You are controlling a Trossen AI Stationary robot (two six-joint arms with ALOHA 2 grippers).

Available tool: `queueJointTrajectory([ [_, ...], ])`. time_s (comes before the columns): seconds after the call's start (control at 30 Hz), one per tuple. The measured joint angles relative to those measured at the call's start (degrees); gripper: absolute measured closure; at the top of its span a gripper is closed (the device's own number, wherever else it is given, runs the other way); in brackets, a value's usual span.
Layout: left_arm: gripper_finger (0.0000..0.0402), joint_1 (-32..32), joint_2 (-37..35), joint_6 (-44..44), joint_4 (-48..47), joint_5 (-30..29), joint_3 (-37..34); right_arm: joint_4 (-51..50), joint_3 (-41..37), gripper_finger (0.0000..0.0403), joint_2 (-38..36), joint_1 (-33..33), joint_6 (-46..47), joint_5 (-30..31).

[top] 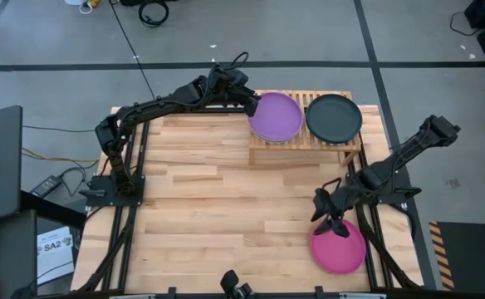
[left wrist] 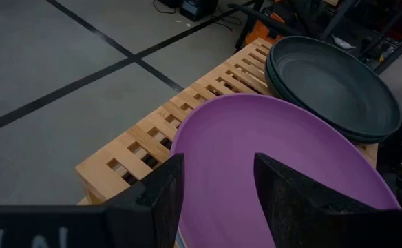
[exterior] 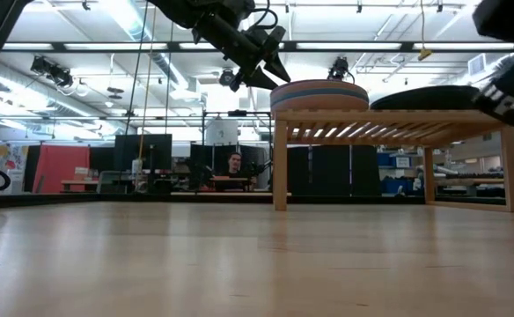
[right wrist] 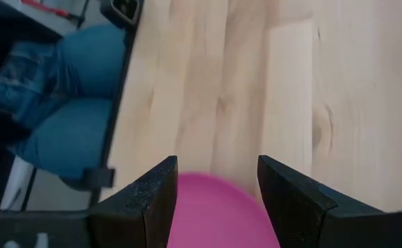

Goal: Place and stack plates onto a shelf
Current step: Stack the pink plate on the top of black plate on the shelf

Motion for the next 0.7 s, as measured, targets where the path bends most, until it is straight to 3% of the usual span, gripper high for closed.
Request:
queueJointTrajectory([
  [0.3, 0.0221, 0.0, 0.0, 0.0, 0.0, 0.0, 0.0, 0.0, -4.8, 0.0197, 0.0, 0.5, -0.1, 3.5],
  [0.7, 0.0221, 0.0, 0.0, 0.0, 0.0, 0.0, 0.0, -0.1, -10.8, 0.0197, 0.0, 0.5, -0.1, 3.0],
])
